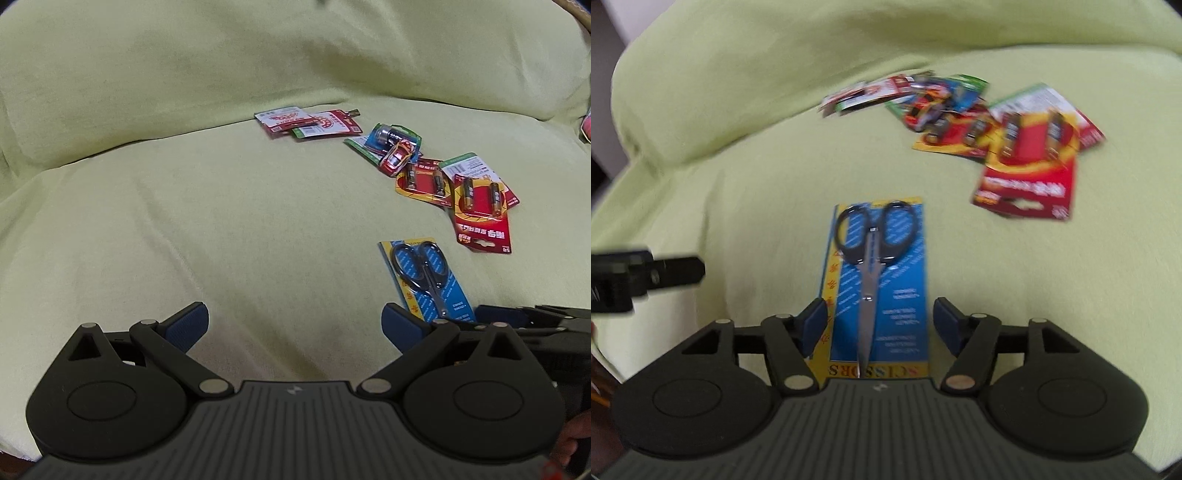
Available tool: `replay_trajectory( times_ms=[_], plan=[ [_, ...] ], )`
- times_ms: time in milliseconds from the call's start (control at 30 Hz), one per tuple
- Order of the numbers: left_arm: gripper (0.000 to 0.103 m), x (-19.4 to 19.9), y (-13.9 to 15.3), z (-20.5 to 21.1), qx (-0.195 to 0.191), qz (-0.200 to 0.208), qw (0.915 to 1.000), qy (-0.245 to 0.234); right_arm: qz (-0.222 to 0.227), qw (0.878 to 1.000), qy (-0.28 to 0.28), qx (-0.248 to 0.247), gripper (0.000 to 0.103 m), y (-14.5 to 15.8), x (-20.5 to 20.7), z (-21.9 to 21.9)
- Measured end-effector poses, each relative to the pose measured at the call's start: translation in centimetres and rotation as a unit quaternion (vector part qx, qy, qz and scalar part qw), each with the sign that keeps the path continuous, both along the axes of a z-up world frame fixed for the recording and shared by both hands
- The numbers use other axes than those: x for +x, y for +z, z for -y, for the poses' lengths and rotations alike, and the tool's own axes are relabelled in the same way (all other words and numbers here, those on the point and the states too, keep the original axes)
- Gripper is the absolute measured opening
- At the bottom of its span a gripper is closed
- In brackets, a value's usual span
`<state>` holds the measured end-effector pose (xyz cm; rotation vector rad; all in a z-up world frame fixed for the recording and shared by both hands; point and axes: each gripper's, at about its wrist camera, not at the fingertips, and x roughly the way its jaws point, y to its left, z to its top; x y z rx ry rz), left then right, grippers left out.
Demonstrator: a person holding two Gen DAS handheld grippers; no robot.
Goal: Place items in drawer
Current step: 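Grasp the blue scissors pack edge with the right gripper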
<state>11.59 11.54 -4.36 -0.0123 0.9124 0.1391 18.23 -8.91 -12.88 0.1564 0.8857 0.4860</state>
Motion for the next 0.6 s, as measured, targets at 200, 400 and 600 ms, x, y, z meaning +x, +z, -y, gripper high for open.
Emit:
replay_trajectory(
  times_ms=[200,400,600],
  plan=[
    [0.101,-0.1,-0.1,-0.3,-0.001,-0.002,1.0000,0.006,0.051,0.998,0.006,-0.048,0.036,0.5,-1.1,-0.8],
    [0.101,-0.2,-0.1,-0.3,-0.001,-0.003,1.0000,0.004,0.022,0.999,0.007,0.029,0.035,0.8,-1.1,0.9],
    [0.101,-0.3,0.1,-0.5,-0.001,-0.001,1.0000,0.006,0.022,0.999,0.004,0.034,0.001,1.6,-1.3,1.5]
  ],
)
